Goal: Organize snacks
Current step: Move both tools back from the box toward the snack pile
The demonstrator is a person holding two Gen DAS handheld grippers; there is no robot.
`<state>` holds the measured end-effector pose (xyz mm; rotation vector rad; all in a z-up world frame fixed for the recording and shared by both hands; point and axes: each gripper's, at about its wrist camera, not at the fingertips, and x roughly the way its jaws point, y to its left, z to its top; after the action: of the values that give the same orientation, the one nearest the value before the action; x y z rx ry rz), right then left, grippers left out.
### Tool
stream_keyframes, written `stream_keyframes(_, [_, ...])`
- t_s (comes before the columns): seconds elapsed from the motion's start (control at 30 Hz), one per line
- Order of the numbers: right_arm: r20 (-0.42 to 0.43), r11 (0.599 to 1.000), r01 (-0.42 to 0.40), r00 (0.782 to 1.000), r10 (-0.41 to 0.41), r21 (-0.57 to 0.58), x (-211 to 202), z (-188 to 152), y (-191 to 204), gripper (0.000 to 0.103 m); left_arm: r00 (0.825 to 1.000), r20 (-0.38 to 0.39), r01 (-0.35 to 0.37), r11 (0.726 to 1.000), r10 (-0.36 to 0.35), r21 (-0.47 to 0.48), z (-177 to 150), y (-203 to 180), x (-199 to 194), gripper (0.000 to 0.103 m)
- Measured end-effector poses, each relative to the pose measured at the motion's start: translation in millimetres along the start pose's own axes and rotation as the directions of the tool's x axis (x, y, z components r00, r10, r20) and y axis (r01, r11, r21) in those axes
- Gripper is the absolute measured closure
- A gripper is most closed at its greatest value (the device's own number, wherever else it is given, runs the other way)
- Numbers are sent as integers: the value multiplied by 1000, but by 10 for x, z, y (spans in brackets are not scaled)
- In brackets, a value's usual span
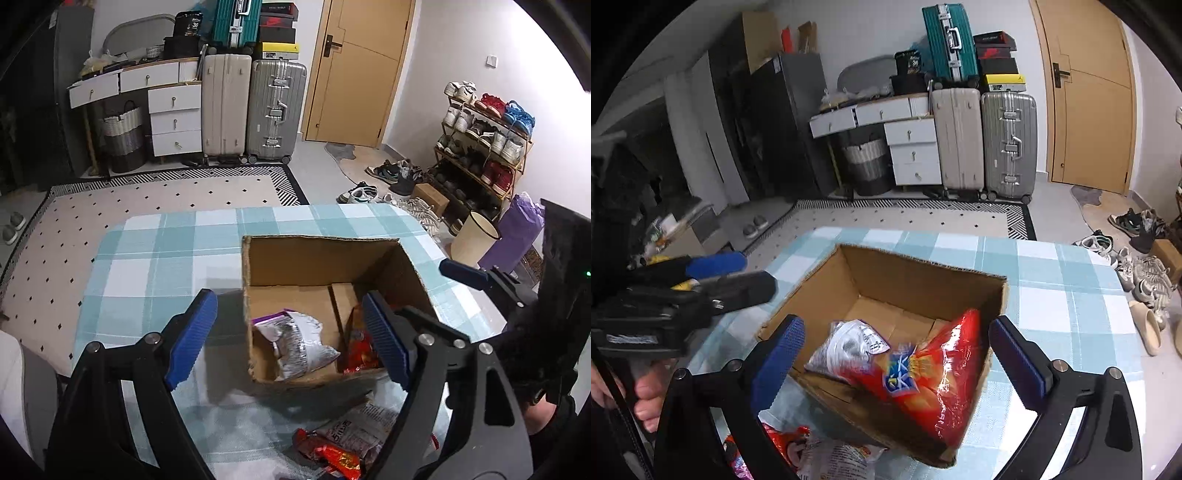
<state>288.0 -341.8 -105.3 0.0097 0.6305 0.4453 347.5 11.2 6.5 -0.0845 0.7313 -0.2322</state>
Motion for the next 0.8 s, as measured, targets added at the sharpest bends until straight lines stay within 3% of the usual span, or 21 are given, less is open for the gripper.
stream_keyframes(0.37, [42,1000,13,999,-12,-27,-369,-81,149,1,1000,8,0,1000,0,3,-136,-59,-257,22])
stream_keyframes(0.8, [118,1000,-25,993,26,-7,-1258,-489,422,1,997,61,-47,999,45,18,-643,-246,-959,14])
